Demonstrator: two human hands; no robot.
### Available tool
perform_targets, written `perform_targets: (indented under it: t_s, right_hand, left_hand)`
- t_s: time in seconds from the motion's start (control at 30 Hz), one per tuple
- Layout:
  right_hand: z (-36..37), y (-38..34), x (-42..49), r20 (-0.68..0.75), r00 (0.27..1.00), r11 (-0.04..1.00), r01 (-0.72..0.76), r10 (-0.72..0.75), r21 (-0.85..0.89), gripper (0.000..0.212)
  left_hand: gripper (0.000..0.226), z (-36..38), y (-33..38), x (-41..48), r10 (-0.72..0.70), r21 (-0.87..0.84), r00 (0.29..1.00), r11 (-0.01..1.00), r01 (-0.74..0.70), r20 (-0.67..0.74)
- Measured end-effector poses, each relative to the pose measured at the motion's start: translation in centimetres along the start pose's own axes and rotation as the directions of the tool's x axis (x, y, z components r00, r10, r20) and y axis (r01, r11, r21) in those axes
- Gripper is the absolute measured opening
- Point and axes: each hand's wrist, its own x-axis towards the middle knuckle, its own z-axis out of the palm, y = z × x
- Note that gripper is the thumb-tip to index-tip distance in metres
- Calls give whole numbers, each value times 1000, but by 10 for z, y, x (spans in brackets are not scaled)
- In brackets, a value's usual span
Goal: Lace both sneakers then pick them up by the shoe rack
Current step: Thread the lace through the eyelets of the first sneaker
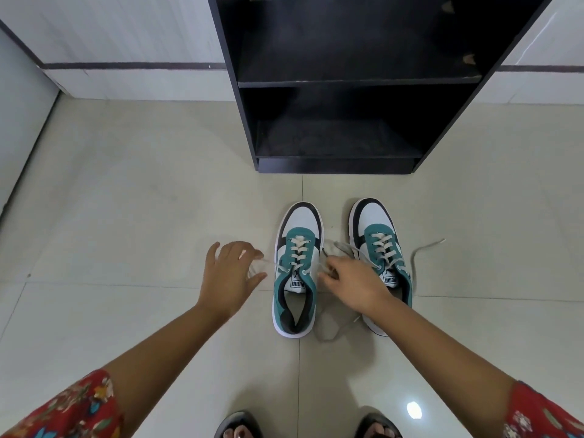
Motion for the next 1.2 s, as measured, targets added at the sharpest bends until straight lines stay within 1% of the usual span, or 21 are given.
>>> perform_targets:
  t_s: [0.03,0.07,0.1,0.13,0.17,0.2,0.23,0.33,0.43,0.5,0.53,0.57,0.63,0.67,0.73,0.8,0.83,0.93,1.0,1.13,1.2]
  right_hand:
    - [0,-1,-1,-102,994,999,34,-37,-23,16]
    - [-2,-3,-2,-182,983,999,35,-37,-10,19]
    - [-4,-4,-3,-196,980,1000,11,-8,13,27]
    - [-7,-6,-5,-129,990,997,-43,50,57,36]
    - [-7,-8,-5,-1,994,985,-112,113,133,42]
    - [-5,-11,-5,124,981,953,-177,150,245,42]
    - [0,-12,-4,181,971,904,-213,154,370,38]
    - [16,-20,5,52,977,716,-188,208,672,16]
    - [15,-31,8,80,984,539,-153,157,828,13]
    - [8,-37,7,122,988,474,-154,96,867,10]
    - [5,-40,7,103,992,477,-127,77,870,13]
    - [0,-42,6,69,996,485,-88,56,870,18]
    - [-8,-45,4,-24,1000,547,23,-6,837,24]
    - [-13,-46,3,-73,995,622,99,-67,777,25]
    - [-24,-50,0,-116,967,788,251,-225,563,29]
    - [-33,-54,-3,-113,930,860,367,-350,354,21]
    - [-36,-56,-5,-111,920,863,392,-377,319,19]
    - [-38,-52,-8,-122,905,841,425,-409,334,25]
    - [-33,-46,-8,-133,915,845,403,-382,351,21]
    - [-29,-38,-11,-224,946,814,318,-235,486,8]
    - [-26,-38,-12,-283,928,812,354,-242,464,20]
  left_hand:
    - [22,-2,7,-2,-67,-64,997,996,65,-28]
    - [24,-4,14,-4,-158,-162,987,975,153,-18]
    - [30,-7,22,-4,-264,-280,963,922,269,58]
    - [39,-9,30,-3,-340,-388,922,837,387,185]
    - [46,-10,36,-2,-369,-486,874,728,483,317]
    - [48,-11,43,1,-372,-563,828,608,560,421]
    - [46,-13,50,3,-375,-617,789,491,615,487]
    - [33,-23,66,10,-401,-695,717,230,681,570]
    - [19,-32,75,12,-355,-694,680,110,712,642]
    - [16,-36,77,13,-338,-752,716,37,658,610]
    - [16,-39,78,12,-337,-802,762,31,596,553]
    - [17,-42,78,11,-330,-858,824,73,508,460]
    - [19,-49,74,10,-244,-936,946,228,268,211]
    - [22,-51,71,10,-167,-948,981,283,143,98]
    - [29,-54,65,10,-32,-937,999,349,-11,-23]
    - [37,-53,59,11,61,-902,997,428,-64,-42]
    - [41,-53,57,11,101,-866,994,494,-84,-39]
    - [41,-49,48,11,194,-702,980,693,-164,-37]
    - [37,-47,41,13,229,-564,970,792,-233,-78]
    - [31,-43,32,15,271,-358,945,877,-320,-183]
    - [42,-43,33,16,214,-405,965,877,-258,-152]
